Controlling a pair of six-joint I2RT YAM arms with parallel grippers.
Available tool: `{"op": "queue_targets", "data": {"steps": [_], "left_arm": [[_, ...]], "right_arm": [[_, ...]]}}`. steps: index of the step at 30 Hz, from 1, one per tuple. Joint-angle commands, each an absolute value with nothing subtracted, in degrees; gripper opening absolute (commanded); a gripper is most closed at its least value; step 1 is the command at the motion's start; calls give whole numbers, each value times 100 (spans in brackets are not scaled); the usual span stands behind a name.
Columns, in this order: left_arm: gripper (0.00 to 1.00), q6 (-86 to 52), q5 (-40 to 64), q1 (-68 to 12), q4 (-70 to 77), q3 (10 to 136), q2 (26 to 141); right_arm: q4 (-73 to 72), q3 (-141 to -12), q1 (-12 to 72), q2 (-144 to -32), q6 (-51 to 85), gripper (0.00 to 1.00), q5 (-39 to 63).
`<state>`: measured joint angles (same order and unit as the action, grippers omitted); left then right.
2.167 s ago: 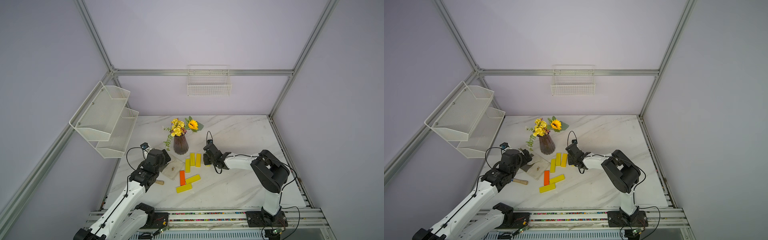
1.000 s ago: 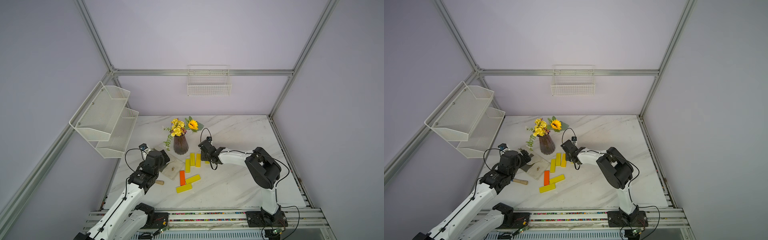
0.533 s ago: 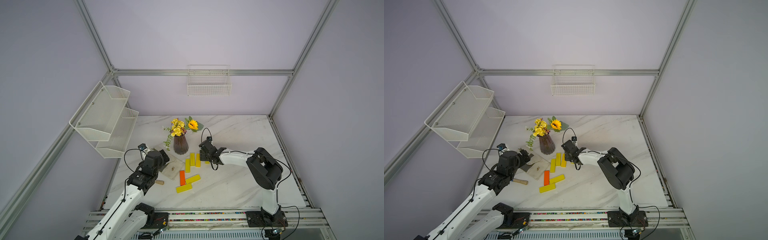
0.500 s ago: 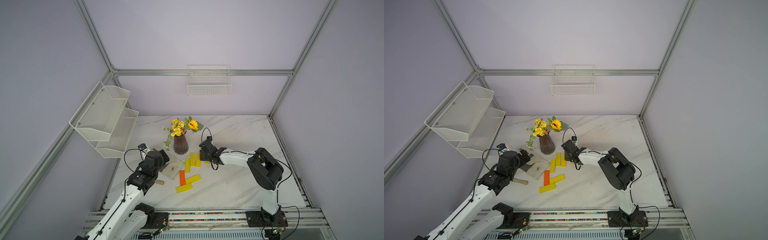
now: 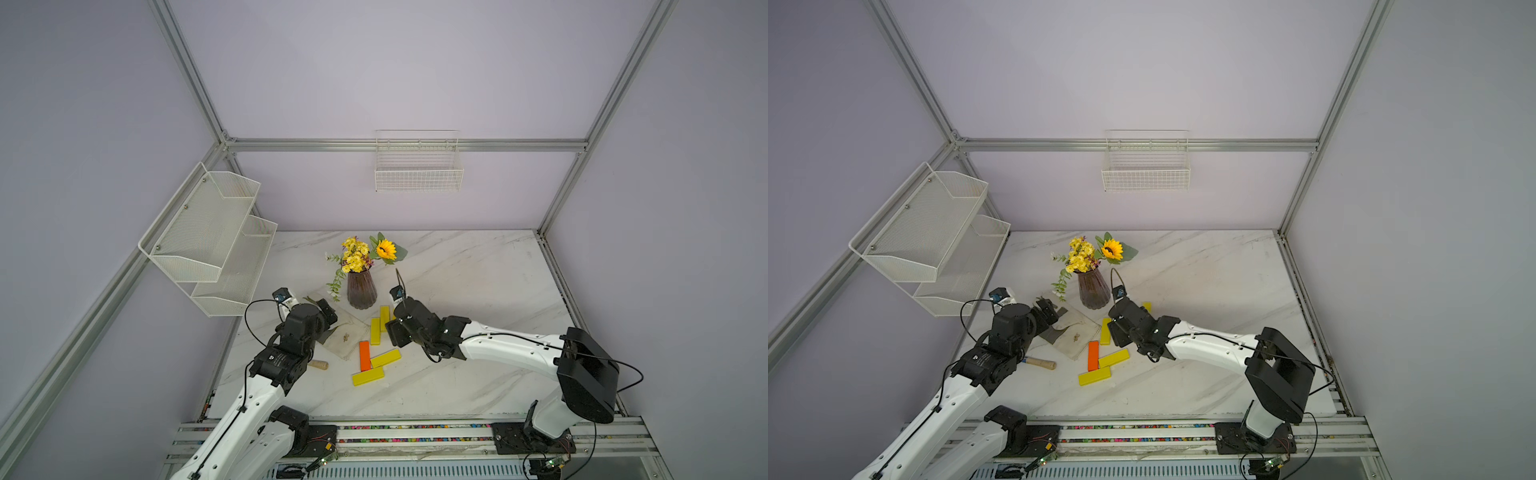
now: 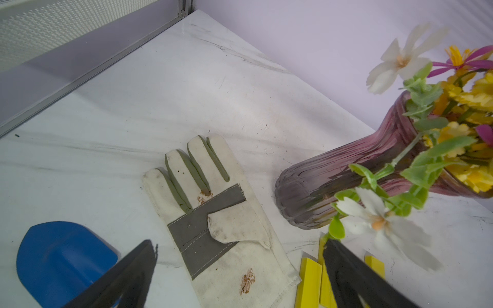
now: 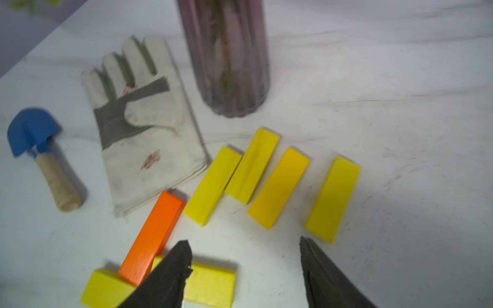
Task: Assemble the number 8 with building blocks
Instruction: Pick up the building block from the center of the board.
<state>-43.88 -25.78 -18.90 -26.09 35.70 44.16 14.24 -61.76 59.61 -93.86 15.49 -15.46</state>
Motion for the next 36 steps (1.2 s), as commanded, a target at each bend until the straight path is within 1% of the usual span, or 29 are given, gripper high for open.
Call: {"op": "queue_targets", "data": {"steps": [1, 4, 7, 9, 11, 13, 16, 21, 24, 36], "left_arm": [[100, -4326, -2624, -1923, -2612, 3529, 4326], [100, -4326, -2610, -1925, -2618, 3500, 4275], [100, -4324, -2615, -1925, -2599, 3472, 4195], [100, -4298, -2619, -1925, -2583, 3455, 4150], [100, -4290, -2630, -1927, -2562, 3446, 4139], [100, -4289, -2630, -1933, -2532, 3424, 4128], [100, -4289, -2603, -1927, -2449, 3383, 4140], [100, -4315, -2579, -1934, -2354, 3329, 4156], [100, -4319, -2567, -1935, -2346, 3328, 4135], [100, -4307, -2610, -1934, -2285, 3331, 4039]], "right_arm": [[1846, -6066, 6152, -9637, 282, 66, -1292], [1634, -5898, 6157, -9549, -582, 62, -1152], [1146, -5478, 6153, -9090, -1562, 63, -874], [912, -5158, 6158, -8621, -2389, 64, -438], [606, -4911, 6094, -8326, -2944, 65, -307], [641, -4890, 5977, -8248, -3319, 65, 16], [916, -5110, 5837, -8568, -3750, 65, 250], [1545, -5806, 5666, -9662, -4319, 63, 478], [1722, -6070, 5536, -10069, -4474, 63, 726], [2181, -6599, 5336, -10626, -4841, 63, 1057]]}}
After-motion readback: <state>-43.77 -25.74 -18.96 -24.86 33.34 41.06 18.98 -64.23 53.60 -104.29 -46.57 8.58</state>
